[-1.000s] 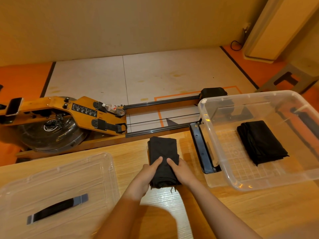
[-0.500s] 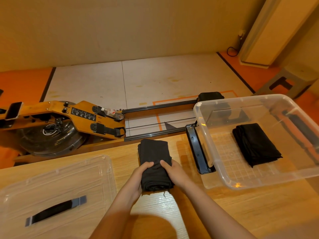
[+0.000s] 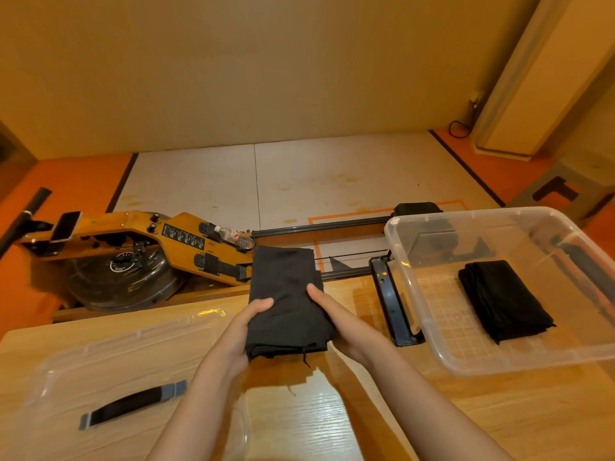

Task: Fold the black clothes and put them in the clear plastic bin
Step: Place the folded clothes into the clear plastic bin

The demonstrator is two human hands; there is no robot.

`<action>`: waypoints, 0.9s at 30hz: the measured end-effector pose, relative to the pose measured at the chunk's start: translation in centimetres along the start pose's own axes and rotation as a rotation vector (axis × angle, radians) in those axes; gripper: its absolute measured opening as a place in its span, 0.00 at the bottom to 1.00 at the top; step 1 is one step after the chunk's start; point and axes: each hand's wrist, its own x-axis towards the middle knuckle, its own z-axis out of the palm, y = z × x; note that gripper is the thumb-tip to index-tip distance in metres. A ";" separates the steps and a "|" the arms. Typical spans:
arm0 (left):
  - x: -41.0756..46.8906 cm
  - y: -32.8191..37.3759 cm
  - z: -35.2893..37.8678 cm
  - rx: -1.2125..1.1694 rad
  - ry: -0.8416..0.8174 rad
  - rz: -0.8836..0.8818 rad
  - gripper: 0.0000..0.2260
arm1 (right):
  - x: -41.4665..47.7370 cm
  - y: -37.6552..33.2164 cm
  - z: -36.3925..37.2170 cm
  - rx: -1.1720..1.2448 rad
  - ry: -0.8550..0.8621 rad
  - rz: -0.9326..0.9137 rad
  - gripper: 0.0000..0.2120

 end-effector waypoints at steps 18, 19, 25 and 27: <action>-3.3 2.1 3.9 0.124 -0.155 0.052 0.17 | -3.0 -4.1 -1.4 -0.268 0.117 -0.290 0.54; -3.4 2.3 4.4 0.132 -0.159 0.063 0.19 | -3.5 -4.5 -1.7 -0.282 0.108 -0.316 0.51; -3.7 3.2 8.6 0.193 -0.171 0.116 0.26 | -5.4 -6.9 -4.2 -0.269 0.144 -0.399 0.45; -3.6 3.2 10.5 0.227 -0.193 0.120 0.24 | -6.1 -7.5 -5.7 -0.241 0.174 -0.403 0.46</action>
